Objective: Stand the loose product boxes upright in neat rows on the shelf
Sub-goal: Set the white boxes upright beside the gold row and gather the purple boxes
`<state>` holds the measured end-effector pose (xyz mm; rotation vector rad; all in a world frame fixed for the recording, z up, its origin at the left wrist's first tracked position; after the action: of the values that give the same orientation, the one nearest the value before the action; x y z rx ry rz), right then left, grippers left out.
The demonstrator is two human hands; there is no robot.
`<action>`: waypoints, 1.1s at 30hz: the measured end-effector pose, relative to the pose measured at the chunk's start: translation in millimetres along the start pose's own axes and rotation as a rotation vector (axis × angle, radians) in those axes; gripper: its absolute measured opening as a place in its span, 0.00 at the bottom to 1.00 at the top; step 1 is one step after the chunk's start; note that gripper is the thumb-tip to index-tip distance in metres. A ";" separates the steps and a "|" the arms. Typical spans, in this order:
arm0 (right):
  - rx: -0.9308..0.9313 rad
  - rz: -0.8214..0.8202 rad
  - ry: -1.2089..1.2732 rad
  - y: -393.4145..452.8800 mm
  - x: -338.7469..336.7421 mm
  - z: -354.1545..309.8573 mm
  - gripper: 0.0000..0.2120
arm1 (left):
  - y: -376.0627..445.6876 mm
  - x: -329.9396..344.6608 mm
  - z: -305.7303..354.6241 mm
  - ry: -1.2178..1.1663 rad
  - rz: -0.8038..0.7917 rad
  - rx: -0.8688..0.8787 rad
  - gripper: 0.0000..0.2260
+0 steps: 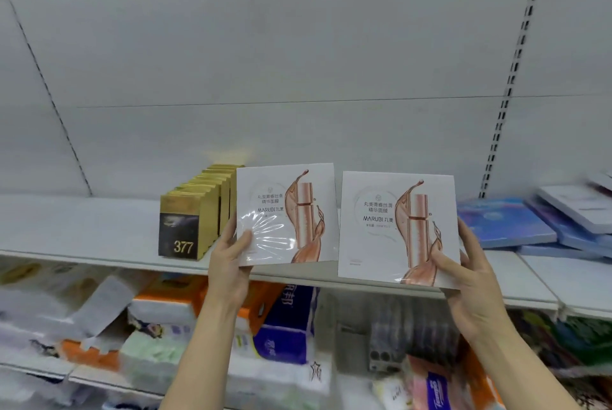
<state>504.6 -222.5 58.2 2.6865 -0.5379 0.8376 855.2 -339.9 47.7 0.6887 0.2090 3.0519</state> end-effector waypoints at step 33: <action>-0.076 0.089 -0.123 93.6 94.0 109.5 0.29 | 232.6 -12.5 -38.7 0.678 0.208 0.080 0.27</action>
<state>589.9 -370.8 40.5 2.6730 -0.7073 0.6629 855.4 -575.8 38.2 -0.3783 0.2711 3.3644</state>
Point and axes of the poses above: each hand's wrist, its own y-axis towards the middle knuckle, its own x-axis out of the palm, z = x × y, the point moved 8 cm from there along y, towards the middle knuckle, and after that the axes turned 7 degrees about y, right-handed, at the moved point
